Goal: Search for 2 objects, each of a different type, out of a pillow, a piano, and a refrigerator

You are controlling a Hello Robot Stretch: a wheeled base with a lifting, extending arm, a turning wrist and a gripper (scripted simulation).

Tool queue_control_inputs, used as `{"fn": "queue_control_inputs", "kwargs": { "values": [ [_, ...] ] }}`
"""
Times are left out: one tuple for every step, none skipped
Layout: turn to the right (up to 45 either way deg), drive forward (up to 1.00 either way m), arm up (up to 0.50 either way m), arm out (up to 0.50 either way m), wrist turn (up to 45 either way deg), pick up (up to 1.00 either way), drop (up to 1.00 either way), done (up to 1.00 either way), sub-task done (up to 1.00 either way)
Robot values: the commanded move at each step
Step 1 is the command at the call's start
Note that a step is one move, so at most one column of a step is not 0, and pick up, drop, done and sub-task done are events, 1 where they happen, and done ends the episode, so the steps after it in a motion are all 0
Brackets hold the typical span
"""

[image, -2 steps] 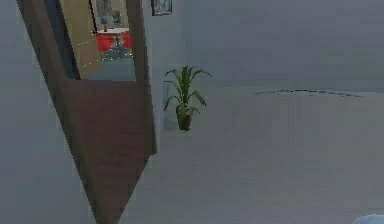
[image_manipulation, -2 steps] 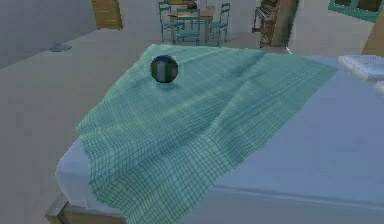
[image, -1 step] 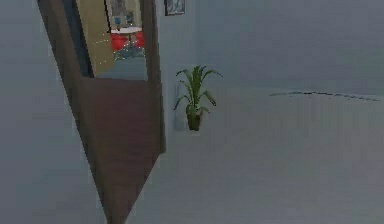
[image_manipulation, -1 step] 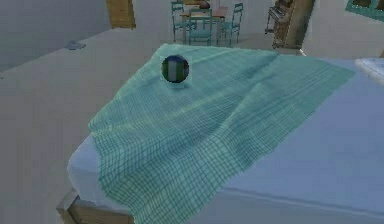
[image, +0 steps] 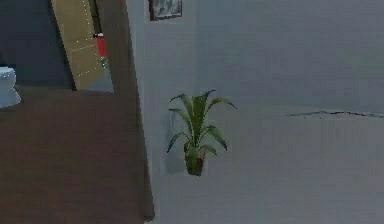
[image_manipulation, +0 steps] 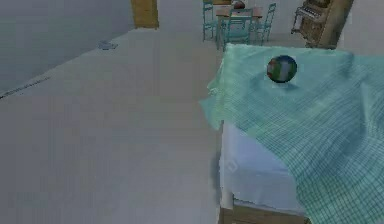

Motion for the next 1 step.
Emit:
{"fn": "queue_control_inputs", "kwargs": {
  "values": [
    [45.0, 0.0, 0.0, 0.0, 0.0, 0.0, 0.0, 0.0, 0.0]
  ]
}}
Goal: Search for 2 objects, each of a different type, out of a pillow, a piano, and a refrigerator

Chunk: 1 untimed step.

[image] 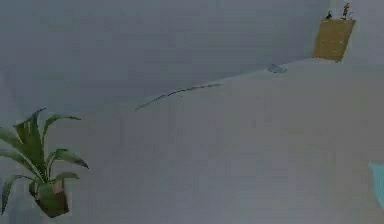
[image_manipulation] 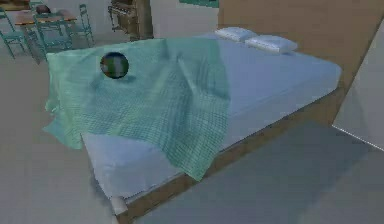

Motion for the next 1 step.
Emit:
{"fn": "queue_control_inputs", "kwargs": {
  "values": [
    [33.0, 0.0, 0.0, 0.0, 0.0, 0.0, 0.0, 0.0, 0.0]
  ]
}}
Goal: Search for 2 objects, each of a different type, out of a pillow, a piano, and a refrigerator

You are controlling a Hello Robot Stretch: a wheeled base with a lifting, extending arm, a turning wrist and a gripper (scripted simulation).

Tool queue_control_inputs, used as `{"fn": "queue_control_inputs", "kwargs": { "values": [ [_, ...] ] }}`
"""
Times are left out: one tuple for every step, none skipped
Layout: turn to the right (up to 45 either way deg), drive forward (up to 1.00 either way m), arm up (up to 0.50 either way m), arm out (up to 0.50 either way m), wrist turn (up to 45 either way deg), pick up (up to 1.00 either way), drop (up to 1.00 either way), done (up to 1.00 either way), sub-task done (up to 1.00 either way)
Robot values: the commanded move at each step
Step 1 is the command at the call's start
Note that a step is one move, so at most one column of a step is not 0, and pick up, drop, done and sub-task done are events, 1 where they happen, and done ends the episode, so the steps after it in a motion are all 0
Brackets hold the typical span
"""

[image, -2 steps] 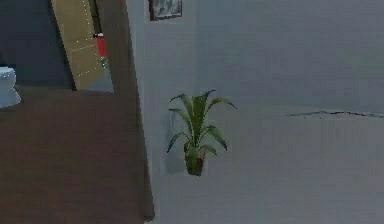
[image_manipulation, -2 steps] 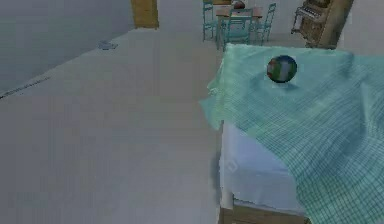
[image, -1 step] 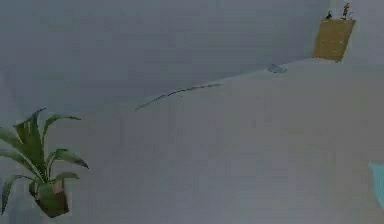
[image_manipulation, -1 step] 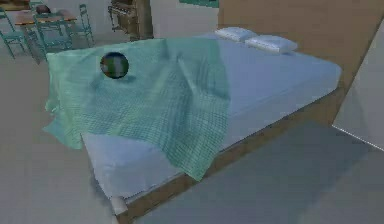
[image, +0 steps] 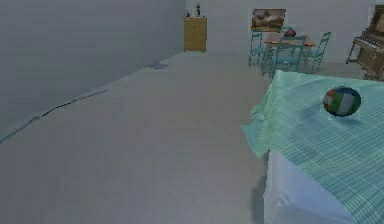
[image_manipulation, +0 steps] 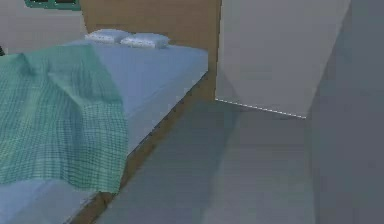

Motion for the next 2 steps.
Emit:
{"fn": "queue_control_inputs", "kwargs": {
  "values": [
    [0.0, 1.0, 0.0, 0.0, 0.0, 0.0, 0.0, 0.0, 0.0],
    [3.0, 0.0, 0.0, 0.0, 0.0, 0.0, 0.0, 0.0, 0.0]
  ]
}}
